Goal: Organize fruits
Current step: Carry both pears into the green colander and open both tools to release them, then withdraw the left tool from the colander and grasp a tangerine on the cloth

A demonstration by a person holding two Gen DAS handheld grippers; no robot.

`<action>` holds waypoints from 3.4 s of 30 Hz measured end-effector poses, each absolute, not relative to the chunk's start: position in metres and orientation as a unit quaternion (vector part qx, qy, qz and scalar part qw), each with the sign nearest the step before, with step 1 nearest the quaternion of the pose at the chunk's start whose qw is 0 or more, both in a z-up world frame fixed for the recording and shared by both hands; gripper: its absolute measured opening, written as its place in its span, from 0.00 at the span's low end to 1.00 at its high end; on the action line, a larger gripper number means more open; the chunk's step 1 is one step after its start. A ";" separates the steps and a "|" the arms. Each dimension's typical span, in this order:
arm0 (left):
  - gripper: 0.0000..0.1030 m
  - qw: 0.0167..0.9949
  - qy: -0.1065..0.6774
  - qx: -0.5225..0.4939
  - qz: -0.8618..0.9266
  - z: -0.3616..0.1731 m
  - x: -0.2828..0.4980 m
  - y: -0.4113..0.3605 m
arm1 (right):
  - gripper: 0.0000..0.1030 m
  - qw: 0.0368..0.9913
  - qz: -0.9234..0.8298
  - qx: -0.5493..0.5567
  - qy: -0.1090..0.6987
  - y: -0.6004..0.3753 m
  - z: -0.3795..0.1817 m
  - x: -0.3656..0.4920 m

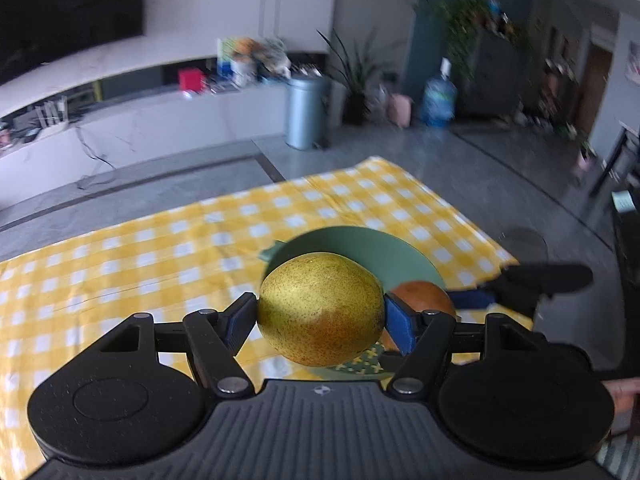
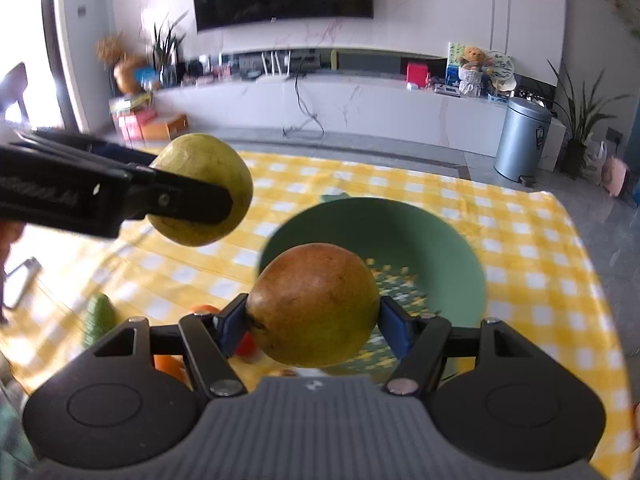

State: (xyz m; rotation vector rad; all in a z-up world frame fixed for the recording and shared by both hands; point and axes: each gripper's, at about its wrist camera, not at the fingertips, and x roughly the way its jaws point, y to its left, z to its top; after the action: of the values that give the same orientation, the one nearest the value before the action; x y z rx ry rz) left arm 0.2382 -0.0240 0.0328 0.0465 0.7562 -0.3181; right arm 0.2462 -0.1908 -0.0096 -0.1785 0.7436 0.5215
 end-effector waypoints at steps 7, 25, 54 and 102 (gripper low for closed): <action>0.76 0.885 0.422 0.074 -0.182 0.011 0.270 -0.047 | 0.64 0.865 0.251 -0.122 0.418 -0.201 -0.025 0.301; 0.76 0.825 0.500 0.155 -0.213 -0.034 0.311 -0.068 | 0.64 0.778 0.312 -0.246 0.487 -0.174 -0.066 0.343; 0.81 0.806 0.544 0.131 -0.194 -0.055 0.325 -0.073 | 0.72 0.760 0.309 -0.244 0.517 -0.186 -0.050 0.339; 0.78 0.885 0.436 0.061 -0.149 -0.040 0.068 -0.018 | 0.76 0.912 0.207 0.036 0.353 -0.200 -0.047 0.114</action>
State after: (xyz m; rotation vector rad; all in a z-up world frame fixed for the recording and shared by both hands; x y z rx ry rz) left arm 0.0681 -0.0182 -0.0401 0.1278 0.9076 -0.3105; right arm 0.1142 -0.1998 -0.0474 0.0748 0.7268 0.4272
